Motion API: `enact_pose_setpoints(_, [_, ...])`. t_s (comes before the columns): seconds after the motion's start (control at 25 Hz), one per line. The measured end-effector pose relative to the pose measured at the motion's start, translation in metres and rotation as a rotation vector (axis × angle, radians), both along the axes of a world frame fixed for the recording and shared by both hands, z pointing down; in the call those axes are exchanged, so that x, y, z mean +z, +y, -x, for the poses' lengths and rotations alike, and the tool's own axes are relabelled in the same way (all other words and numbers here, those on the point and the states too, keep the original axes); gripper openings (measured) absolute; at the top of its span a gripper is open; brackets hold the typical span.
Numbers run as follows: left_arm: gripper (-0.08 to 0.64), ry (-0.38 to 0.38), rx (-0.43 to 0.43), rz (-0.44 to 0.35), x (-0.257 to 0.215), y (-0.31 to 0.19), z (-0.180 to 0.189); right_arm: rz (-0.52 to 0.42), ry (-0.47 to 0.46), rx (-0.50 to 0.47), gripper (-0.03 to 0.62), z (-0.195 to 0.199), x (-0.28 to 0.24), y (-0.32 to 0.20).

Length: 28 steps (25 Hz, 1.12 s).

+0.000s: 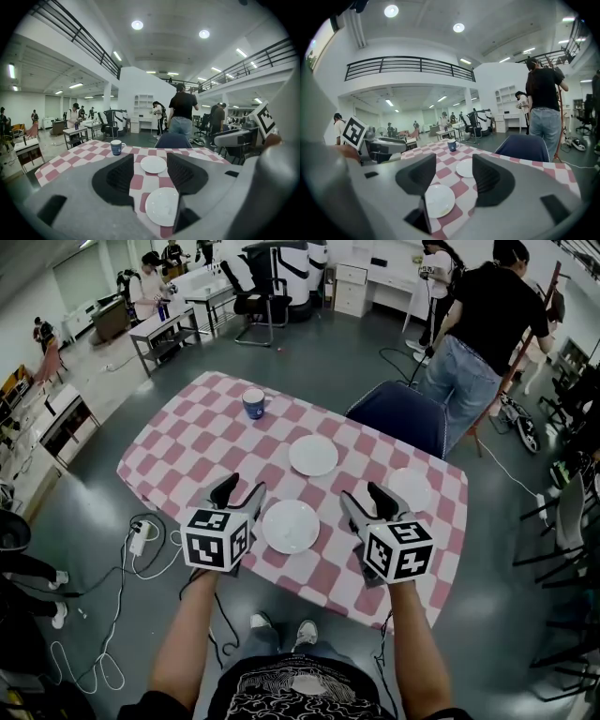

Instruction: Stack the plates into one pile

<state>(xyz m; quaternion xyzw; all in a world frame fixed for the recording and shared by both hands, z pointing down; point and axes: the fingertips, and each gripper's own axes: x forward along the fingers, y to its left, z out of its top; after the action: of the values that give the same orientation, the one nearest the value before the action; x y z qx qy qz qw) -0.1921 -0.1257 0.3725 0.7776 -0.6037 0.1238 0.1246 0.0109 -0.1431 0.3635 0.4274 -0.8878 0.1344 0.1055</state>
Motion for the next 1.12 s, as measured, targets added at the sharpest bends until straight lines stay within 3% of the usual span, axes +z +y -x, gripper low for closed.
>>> enact_pose_setpoints(0.4, [0.250,0.047,0.099,0.083,0.033,-0.027,0.011,0.114,-0.004,0.045,0.232,0.018,0.031,-0.014])
enact_pose_setpoints(0.64, [0.270,0.123,0.176,0.233,0.079,-0.031,0.009,0.231,-0.002,0.053,0.255,0.025,0.068,-0.015])
enact_pose_setpoints(1.12, [0.270,0.251,0.241,0.469,0.155,-0.029,0.008,0.435,-0.021,0.029,0.255,0.037,0.136,-0.011])
